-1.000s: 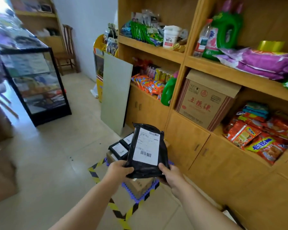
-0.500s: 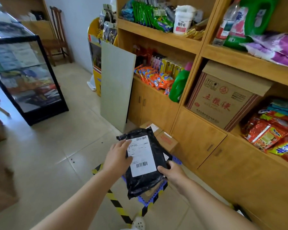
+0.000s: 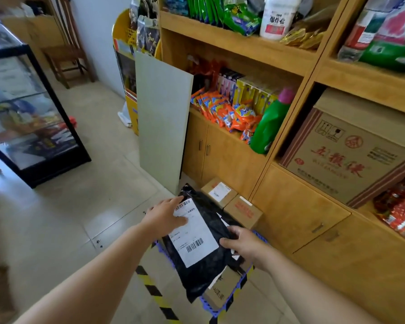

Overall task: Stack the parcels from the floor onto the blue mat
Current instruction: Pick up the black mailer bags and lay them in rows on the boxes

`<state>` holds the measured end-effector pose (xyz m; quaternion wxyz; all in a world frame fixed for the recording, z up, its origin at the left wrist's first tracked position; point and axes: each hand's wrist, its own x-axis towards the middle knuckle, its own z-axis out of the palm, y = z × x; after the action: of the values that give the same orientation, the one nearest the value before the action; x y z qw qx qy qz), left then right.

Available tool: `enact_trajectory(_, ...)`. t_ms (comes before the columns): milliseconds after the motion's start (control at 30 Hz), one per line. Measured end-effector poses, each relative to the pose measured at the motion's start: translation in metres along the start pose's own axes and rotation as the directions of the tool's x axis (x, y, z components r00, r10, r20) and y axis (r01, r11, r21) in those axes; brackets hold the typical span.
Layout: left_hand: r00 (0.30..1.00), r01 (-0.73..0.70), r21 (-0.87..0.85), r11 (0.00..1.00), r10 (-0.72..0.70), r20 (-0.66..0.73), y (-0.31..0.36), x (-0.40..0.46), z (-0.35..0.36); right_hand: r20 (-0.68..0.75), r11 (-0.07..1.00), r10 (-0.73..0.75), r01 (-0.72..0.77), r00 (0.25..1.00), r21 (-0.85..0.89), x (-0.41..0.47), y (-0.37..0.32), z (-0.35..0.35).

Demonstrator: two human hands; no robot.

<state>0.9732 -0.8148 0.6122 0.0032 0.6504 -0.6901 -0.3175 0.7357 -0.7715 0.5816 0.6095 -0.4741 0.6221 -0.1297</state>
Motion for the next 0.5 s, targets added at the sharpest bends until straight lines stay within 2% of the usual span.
enact_trajectory(67, 0.997, 0.024, -0.154, 0.988, -0.013, 0.075, -0.007, 0.018, -0.007, -0.001, 1.0, 0.01, -0.01, 1.0, 0.013, 0.014, -0.01, -0.003)
enact_trajectory(167, 0.987, 0.072, -0.405, 0.912, -0.006, 0.162, -0.017, 0.049, -0.015, -0.003, 0.995, 0.028, -0.028, 1.0, 0.097, 0.037, -0.022, -0.006)
enact_trajectory(233, 0.981, 0.076, -0.491, 0.868, 0.023, 0.192, -0.022, 0.071, -0.022, -0.029, 0.989, 0.061, -0.056, 0.998, 0.139, 0.053, -0.03, -0.005)
enact_trajectory(433, 0.958, 0.039, -0.512, 0.858, 0.113, 0.264, -0.049, 0.144, -0.051, -0.19, 0.949, 0.17, -0.108, 0.967, 0.298, 0.095, -0.049, 0.016)
enact_trajectory(500, 0.974, -0.007, -0.381, 0.924, 0.094, 0.208, -0.062, 0.17, -0.058, -0.228, 0.91, 0.21, -0.105, 0.951, 0.401, 0.11, -0.052, 0.028)
